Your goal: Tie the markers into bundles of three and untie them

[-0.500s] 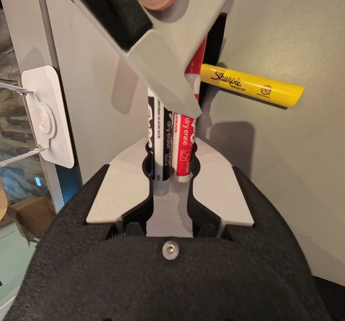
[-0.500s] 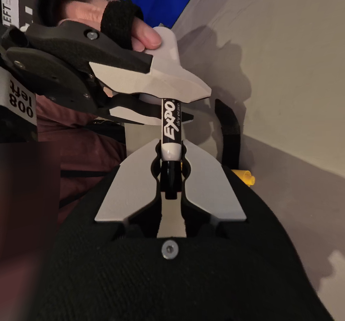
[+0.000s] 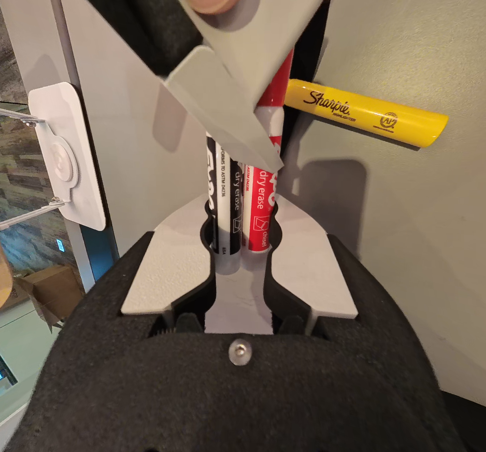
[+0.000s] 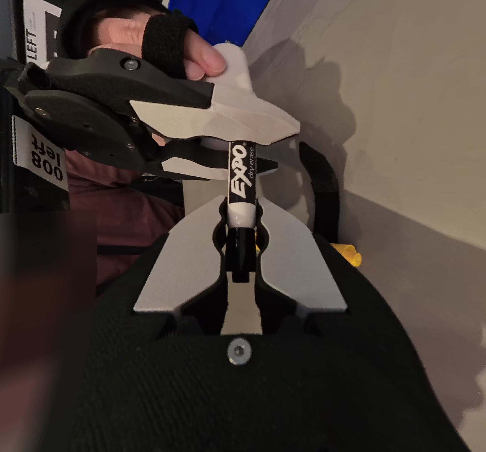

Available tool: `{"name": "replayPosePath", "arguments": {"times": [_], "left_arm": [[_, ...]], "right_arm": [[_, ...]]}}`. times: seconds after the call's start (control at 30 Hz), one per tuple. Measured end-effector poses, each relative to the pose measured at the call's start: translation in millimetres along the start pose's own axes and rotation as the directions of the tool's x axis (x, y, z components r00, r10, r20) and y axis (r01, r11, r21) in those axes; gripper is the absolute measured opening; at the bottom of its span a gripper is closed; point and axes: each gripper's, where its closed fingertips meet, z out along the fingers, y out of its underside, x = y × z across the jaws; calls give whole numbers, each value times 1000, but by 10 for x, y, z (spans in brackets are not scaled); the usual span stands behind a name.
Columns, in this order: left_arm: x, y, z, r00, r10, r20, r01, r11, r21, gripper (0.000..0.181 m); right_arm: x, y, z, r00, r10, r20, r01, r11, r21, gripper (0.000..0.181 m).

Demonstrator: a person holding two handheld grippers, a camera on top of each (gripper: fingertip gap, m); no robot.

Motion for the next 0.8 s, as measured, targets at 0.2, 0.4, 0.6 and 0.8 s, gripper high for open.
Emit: {"name": "replayPosePath", "arguments": {"times": [0.2,0.4,0.6,0.8], "left_arm": [[13,79,42,1000,1,2,-1,998,-57,47],[-48,55,61,999,-20,27,20,999,-33,45],[-75,28,36,999,-17,40,17,1000,-12,41],[-63,31,33,999,7,43,-6,1000,-19,39]], "right_arm": [[-15,-3,23,1000,16,22,-16,1000,2,18],[25,-26,-4,1000,18,-4,-18,1000,22,18],[47,-34,-22,1000,27,-12,-26,999,32,18],[52,-33,-14,999,42,1,-42,999,33,19]]}}
